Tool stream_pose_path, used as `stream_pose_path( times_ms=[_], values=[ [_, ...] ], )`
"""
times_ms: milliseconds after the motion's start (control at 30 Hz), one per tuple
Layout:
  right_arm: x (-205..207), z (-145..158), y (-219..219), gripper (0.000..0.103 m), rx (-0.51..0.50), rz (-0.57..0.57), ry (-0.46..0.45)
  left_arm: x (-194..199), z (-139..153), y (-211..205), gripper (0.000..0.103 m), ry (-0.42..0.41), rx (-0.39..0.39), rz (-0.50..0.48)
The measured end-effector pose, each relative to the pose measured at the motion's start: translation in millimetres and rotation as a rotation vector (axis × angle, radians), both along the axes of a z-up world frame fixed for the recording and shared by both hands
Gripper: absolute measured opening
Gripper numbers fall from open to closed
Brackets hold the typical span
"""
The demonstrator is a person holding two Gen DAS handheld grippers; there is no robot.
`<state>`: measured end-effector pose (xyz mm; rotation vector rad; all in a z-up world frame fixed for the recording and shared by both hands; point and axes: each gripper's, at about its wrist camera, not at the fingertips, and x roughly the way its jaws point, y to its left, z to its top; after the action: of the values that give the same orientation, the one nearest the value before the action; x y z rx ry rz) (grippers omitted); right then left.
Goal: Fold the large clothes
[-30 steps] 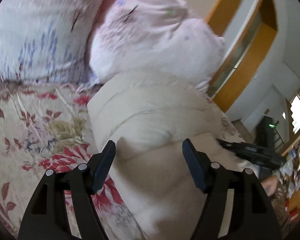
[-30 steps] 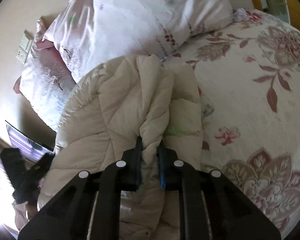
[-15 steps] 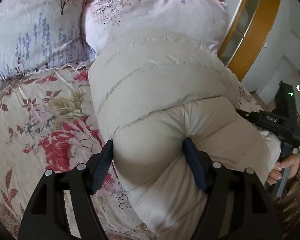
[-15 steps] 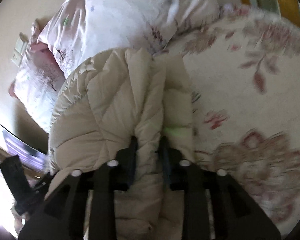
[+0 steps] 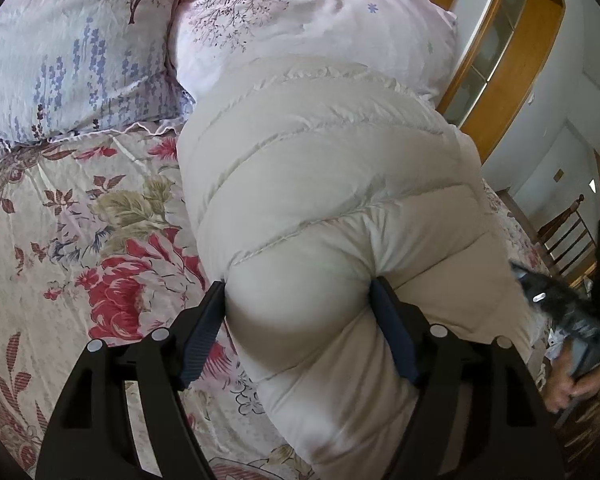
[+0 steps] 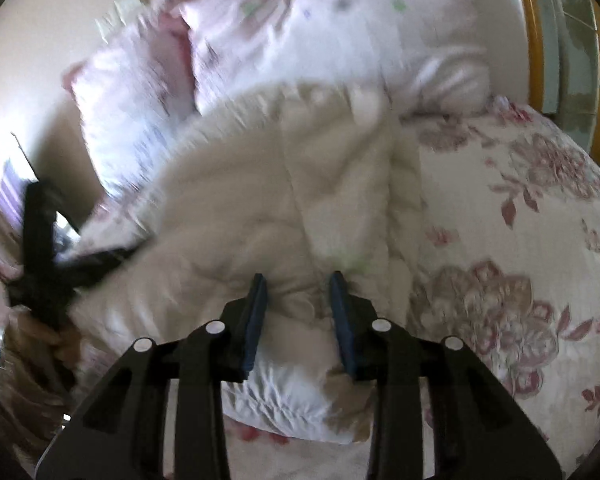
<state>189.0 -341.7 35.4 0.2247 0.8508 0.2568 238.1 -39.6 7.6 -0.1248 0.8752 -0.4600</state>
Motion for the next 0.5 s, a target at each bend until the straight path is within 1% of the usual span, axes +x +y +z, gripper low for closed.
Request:
stream_pose_path(
  times_ms=[133, 300, 367, 433, 467, 500],
  values=[
    [3, -21, -3, 0.032, 0.008, -0.015, 0.043, 2, -3, -2, 0.079, 0.004, -0.007, -0.007],
    [6, -37, -9, 0.032, 0.039, -0.024, 0.059, 6, -9, -4, 0.083, 0.014, -0.027, -0.009],
    [6, -37, -8, 0.032, 0.038, -0.022, 0.071, 5, -9, -4, 0.083, 0.016, -0.031, -0.010],
    [7, -29, -9, 0.032, 0.033, -0.010, 0.095, 2, -6, -4, 0.083, 0.002, -0.026, -0.008],
    [8, -23, -10, 0.033, 0.042, -0.006, 0.097, 0, -4, -5, 0.083, -0.010, -0.018, -0.009],
    [9, -12, -16, 0.037, 0.075, -0.008, 0.078, -2, -3, -4, 0.083, -0.017, -0.014, -0.008]
  ],
)
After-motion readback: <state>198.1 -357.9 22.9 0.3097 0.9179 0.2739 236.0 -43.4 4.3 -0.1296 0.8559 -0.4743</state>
